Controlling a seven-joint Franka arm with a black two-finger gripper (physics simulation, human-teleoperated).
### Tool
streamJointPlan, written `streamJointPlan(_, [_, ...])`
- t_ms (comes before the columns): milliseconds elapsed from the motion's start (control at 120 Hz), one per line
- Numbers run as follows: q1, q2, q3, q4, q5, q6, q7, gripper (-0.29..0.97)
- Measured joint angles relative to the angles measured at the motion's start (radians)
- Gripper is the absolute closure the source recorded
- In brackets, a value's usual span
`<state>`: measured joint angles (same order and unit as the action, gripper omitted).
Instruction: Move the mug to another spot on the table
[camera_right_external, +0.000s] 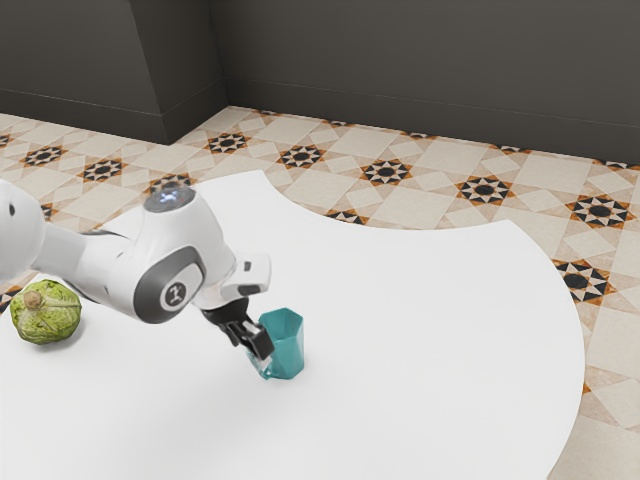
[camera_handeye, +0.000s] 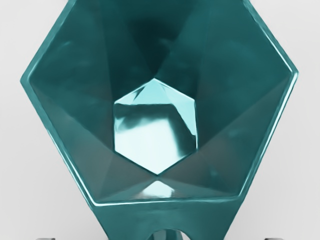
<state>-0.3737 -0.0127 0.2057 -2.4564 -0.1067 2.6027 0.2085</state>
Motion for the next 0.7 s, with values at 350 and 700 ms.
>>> streamJointPlan(350, [-0.021,0.028,0.001,-0.046,-0.040,0.140,0.005,0.38])
streamJointPlan(700, [0.009,0.049,0.000,-0.051,-0.057,0.206,0.008,0.55])
